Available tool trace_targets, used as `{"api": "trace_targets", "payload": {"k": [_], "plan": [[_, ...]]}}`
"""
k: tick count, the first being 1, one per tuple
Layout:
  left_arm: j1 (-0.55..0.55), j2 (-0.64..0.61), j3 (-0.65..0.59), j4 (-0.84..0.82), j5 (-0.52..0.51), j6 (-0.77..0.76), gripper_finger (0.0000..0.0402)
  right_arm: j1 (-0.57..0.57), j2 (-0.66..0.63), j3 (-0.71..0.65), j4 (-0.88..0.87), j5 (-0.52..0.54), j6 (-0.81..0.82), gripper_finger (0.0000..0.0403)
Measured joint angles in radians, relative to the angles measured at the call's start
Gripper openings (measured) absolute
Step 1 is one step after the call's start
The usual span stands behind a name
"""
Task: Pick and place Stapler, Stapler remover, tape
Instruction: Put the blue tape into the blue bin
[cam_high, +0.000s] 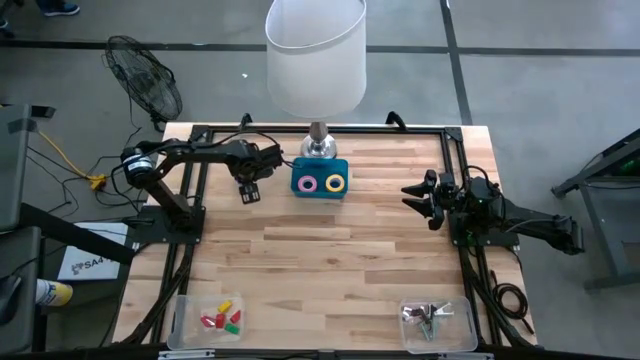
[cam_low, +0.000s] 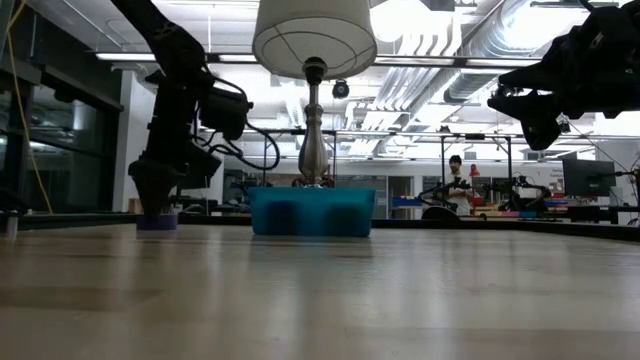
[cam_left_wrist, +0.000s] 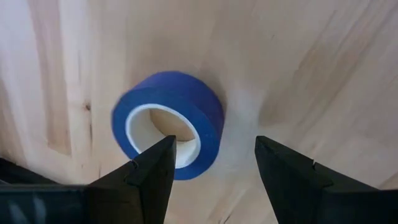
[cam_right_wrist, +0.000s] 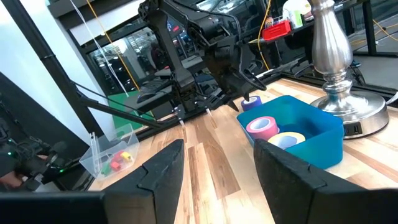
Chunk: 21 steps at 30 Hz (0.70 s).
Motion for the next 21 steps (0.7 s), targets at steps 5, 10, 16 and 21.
{"api": "trace_targets", "payload": {"k": [5, 10, 16, 21], "plan": [[0.000, 0.000, -0.037, 0.039, 0.002, 0.000, 0.0214, 0.000, 0.000, 0.000, 0.000, 0.000, 0.000, 0.0186], [0.000, -0.002, -0.064, 0.072, 0.030, 0.005, 0.0214, 0.000, 0.000, 0.000, 0.000, 0.000, 0.000, 0.0186], [0.001, -0.006, -0.080, 0.078, 0.069, 0.009, 0.0205, 0.000, 0.000, 0.000, 0.000, 0.000, 0.000, 0.0186], [0.001, -0.005, -0.081, 0.074, 0.105, 0.031, 0.0161, 0.000, 0.000, 0.000, 0.000, 0.000, 0.000, 0.0186]]}}
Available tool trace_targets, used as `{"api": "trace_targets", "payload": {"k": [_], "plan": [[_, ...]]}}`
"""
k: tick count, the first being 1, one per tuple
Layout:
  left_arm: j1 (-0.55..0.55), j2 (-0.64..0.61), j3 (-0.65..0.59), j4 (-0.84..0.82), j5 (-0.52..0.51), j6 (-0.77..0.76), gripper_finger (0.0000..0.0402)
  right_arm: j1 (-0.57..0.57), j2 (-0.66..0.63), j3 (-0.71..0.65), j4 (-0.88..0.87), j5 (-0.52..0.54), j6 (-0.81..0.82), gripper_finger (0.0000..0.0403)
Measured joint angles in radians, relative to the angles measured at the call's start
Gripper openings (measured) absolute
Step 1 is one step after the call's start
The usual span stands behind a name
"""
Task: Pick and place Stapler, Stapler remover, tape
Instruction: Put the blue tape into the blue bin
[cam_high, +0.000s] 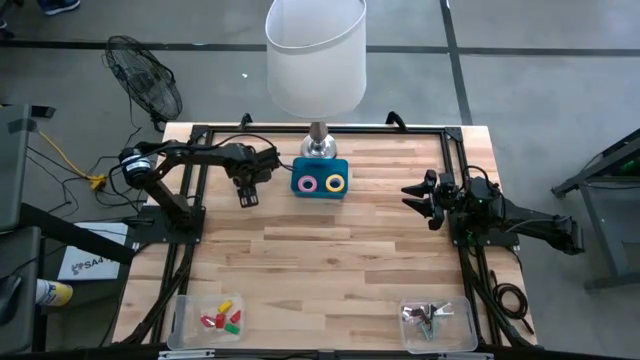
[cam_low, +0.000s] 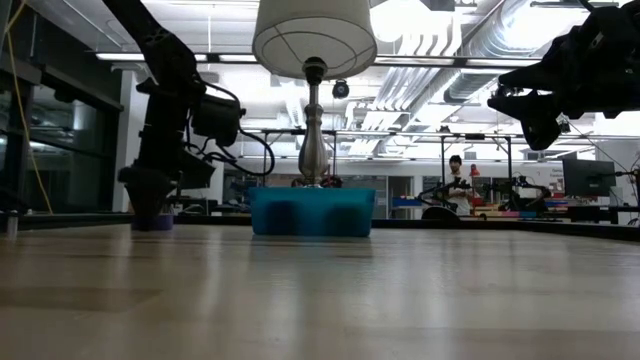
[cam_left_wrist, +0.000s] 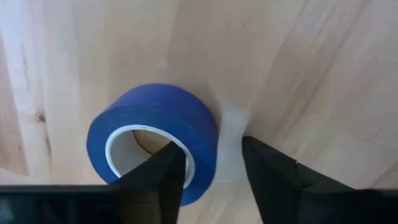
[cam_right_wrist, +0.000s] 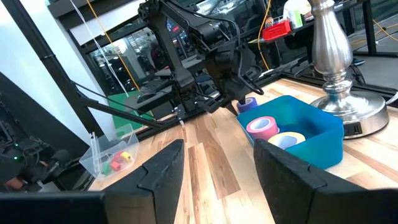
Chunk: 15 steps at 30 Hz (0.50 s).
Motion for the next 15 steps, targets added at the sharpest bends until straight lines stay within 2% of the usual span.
{"api": "trace_targets", "payload": {"k": [10, 15], "plan": [[0.000, 0.001, -0.001, -0.007, 0.052, 0.104, 0.0040, 0.000, 0.000, 0.000, 0.000, 0.000, 0.000, 0.0186], [0.000, 0.004, 0.013, -0.020, 0.065, 0.190, 0.0036, 0.000, 0.000, 0.000, 0.000, 0.000, 0.000, 0.0186]]}}
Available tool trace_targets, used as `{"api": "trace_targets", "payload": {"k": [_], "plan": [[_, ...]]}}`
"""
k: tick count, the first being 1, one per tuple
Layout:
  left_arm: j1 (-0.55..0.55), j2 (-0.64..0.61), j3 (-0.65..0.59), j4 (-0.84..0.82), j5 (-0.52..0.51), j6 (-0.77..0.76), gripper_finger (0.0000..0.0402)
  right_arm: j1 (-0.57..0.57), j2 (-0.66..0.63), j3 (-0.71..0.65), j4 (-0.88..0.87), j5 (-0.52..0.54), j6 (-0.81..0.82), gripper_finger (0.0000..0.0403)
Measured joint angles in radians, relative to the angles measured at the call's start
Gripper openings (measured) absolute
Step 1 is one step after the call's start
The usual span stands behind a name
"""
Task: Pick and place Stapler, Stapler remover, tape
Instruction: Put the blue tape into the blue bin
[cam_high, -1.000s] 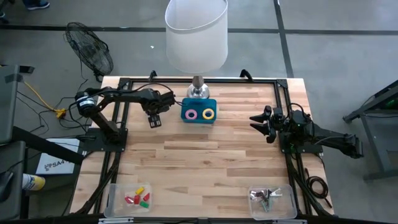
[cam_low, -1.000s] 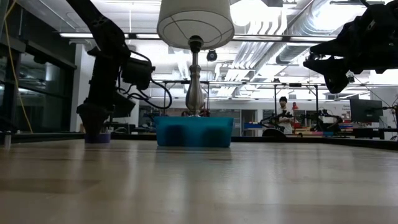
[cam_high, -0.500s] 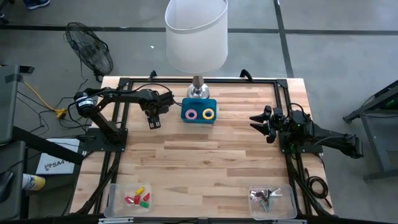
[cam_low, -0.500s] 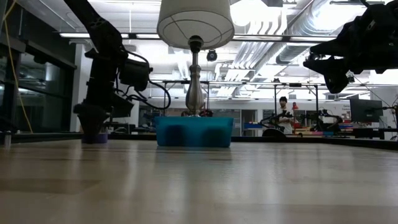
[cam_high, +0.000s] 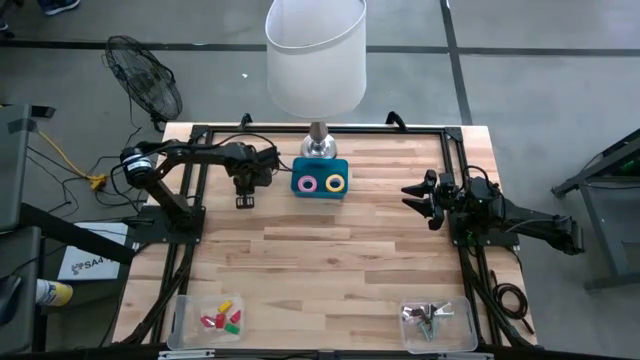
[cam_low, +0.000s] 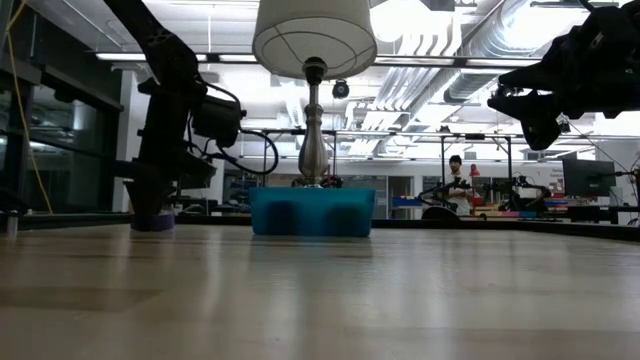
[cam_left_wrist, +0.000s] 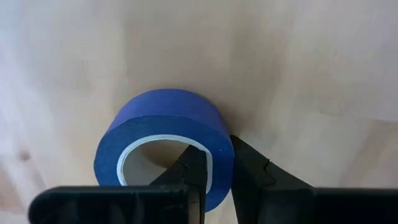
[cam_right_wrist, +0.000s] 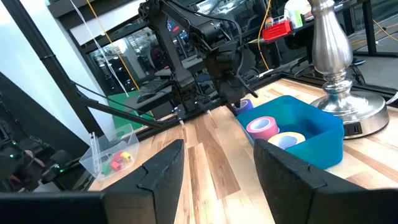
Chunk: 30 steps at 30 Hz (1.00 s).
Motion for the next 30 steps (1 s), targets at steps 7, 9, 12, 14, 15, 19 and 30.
{"api": "trace_targets", "payload": {"k": [7, 9, 12, 14, 15, 19, 30], "plan": [[-0.002, -0.010, 0.098, -0.094, 0.081, 0.079, 0.0041, 0.000, 0.000, 0.000, 0.000, 0.000, 0.000, 0.0186], [-0.001, -0.023, 0.131, -0.108, 0.104, 0.083, 0.0041, 0.000, 0.000, 0.000, 0.000, 0.000, 0.000, 0.0186], [-0.002, -0.057, 0.177, -0.102, 0.164, 0.101, 0.0041, 0.000, 0.000, 0.000, 0.000, 0.000, 0.000, 0.0186], [-0.002, -0.080, 0.202, -0.096, 0.206, 0.123, 0.0041, 0.000, 0.000, 0.000, 0.000, 0.000, 0.000, 0.0186], [-0.004, -0.089, 0.215, -0.084, 0.227, 0.135, 0.0041, 0.000, 0.000, 0.000, 0.000, 0.000, 0.000, 0.0186], [-0.010, -0.121, 0.236, -0.019, 0.300, 0.178, 0.0041, 0.000, 0.000, 0.000, 0.000, 0.000, 0.000, 0.0186], [-0.085, -0.117, 0.240, 0.305, 0.384, 0.111, 0.0041, 0.000, 0.000, 0.000, 0.000, 0.000, 0.000, 0.0186]]}}
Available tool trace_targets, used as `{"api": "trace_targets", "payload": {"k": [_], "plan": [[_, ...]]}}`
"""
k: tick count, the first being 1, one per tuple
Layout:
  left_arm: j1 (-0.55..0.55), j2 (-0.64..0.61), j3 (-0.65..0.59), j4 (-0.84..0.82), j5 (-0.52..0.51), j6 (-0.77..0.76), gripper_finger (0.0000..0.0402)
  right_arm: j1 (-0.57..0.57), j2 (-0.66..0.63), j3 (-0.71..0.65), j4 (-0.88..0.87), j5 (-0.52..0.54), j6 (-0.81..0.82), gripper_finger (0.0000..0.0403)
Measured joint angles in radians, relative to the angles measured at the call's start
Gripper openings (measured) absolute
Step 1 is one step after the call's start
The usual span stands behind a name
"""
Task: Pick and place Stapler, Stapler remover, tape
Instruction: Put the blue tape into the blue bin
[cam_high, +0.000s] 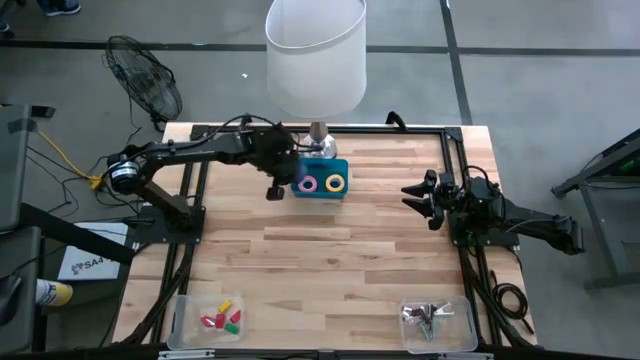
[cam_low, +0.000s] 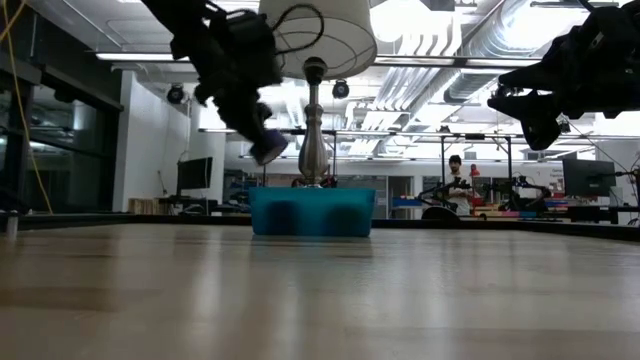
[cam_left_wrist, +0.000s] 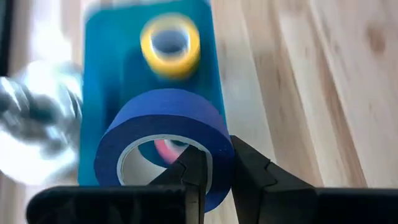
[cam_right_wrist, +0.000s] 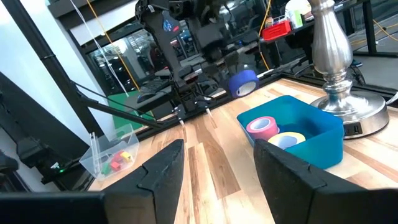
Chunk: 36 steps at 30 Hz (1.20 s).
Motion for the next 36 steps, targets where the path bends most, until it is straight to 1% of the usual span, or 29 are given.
{"api": "trace_targets", "payload": {"k": [3, 11, 14, 21, 29, 36], "plan": [[-0.030, 0.005, 0.000, 0.096, -0.013, -0.015, 0.0041, 0.000, 0.000, 0.000, 0.000, 0.000, 0.000, 0.0186], [-0.097, 0.067, 0.000, 0.279, -0.145, -0.040, 0.0041, 0.000, 0.000, 0.000, 0.000, 0.000, 0.000, 0.0186], [-0.101, 0.089, 0.000, 0.341, -0.189, -0.071, 0.0042, 0.000, 0.000, 0.000, 0.000, 0.000, 0.000, 0.0186], [-0.100, 0.140, 0.000, 0.498, -0.200, -0.089, 0.0042, 0.000, 0.000, 0.000, 0.000, 0.000, 0.000, 0.0186], [-0.099, 0.196, 0.000, 0.559, -0.192, -0.116, 0.0042, 0.000, 0.000, 0.000, 0.000, 0.000, 0.000, 0.0186], [-0.099, 0.211, 0.000, 0.607, -0.197, -0.120, 0.0042, 0.000, 0.000, 0.000, 0.000, 0.000, 0.000, 0.0186]]}}
